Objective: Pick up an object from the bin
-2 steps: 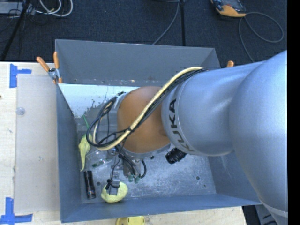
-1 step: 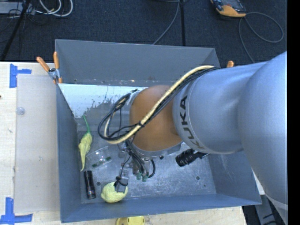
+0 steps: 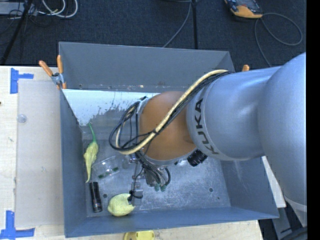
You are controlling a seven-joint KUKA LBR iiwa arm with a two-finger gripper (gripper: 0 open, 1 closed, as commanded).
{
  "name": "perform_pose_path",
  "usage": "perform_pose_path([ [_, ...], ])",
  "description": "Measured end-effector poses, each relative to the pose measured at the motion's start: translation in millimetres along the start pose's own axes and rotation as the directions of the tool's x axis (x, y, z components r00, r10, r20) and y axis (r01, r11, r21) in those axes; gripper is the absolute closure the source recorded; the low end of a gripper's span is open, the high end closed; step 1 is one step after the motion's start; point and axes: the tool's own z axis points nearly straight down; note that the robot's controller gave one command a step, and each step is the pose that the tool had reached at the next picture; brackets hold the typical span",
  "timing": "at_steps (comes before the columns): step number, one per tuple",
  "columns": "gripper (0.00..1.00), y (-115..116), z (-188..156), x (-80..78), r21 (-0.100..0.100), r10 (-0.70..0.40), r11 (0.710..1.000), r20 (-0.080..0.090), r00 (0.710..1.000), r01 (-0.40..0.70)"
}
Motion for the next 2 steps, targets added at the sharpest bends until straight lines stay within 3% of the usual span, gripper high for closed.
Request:
perform_pose_path([
  [1, 0.00, 1, 25, 0.3, 0.000, -0.139, 0.990, -0.002, 0.990, 0.139],
  [2, 1.00, 4, 70, 20.7, 0.000, 0.058, 0.998, -0.007, 0.998, -0.058],
])
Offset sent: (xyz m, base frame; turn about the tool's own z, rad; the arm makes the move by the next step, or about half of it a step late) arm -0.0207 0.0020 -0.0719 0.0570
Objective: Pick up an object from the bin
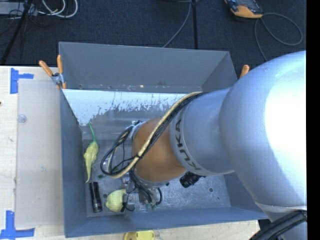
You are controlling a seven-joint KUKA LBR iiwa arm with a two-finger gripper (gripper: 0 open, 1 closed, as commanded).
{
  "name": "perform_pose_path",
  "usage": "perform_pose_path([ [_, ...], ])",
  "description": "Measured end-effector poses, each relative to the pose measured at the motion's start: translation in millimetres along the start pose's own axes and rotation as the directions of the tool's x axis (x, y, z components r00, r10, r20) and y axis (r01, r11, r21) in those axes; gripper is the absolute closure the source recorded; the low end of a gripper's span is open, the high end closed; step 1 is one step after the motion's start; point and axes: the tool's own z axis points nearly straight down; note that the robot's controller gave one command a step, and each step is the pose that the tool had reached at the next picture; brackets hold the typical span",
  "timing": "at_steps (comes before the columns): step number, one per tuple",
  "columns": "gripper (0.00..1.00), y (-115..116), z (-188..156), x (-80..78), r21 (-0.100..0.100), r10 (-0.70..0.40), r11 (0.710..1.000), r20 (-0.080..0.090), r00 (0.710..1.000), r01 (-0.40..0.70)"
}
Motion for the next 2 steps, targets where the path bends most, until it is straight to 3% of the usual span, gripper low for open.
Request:
perform_pose_path([
  [1, 1.00, 0, 0, 0.0, 0.000, 0.001, 1.000, 0.000, 1.000, -0.001],
  [2, 1.00, -5, -85, -11.7, 0.000, -0.024, 1.000, -0.002, 1.000, 0.024],
])
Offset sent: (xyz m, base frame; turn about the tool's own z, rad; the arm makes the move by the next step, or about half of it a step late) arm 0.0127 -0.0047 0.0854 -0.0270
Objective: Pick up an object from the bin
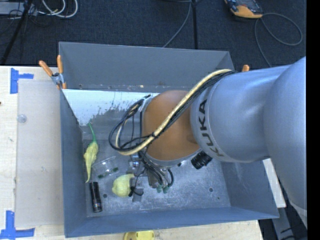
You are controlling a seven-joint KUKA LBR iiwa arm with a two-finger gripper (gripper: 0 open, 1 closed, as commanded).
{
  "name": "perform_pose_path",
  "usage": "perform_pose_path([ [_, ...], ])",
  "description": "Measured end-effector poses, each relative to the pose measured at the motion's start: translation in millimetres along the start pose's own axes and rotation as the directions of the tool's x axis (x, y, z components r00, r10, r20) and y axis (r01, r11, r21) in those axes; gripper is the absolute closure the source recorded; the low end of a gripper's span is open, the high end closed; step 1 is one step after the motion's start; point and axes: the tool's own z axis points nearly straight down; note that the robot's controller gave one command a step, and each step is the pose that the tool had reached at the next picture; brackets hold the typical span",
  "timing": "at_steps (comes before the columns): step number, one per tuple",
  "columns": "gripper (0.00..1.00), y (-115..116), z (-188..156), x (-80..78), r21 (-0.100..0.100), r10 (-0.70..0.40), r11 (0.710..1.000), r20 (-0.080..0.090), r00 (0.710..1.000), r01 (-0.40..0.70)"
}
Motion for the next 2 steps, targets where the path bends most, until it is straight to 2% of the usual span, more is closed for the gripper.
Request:
perform_pose_path([
  [1, 1.00, 0, 0, 0.0, 0.000, 0.001, 1.000, 0.000, 1.000, -0.001],
  [2, 1.00, -7, -196, -15.3, 0.001, 0.030, 1.000, -0.001, 1.000, -0.030],
])
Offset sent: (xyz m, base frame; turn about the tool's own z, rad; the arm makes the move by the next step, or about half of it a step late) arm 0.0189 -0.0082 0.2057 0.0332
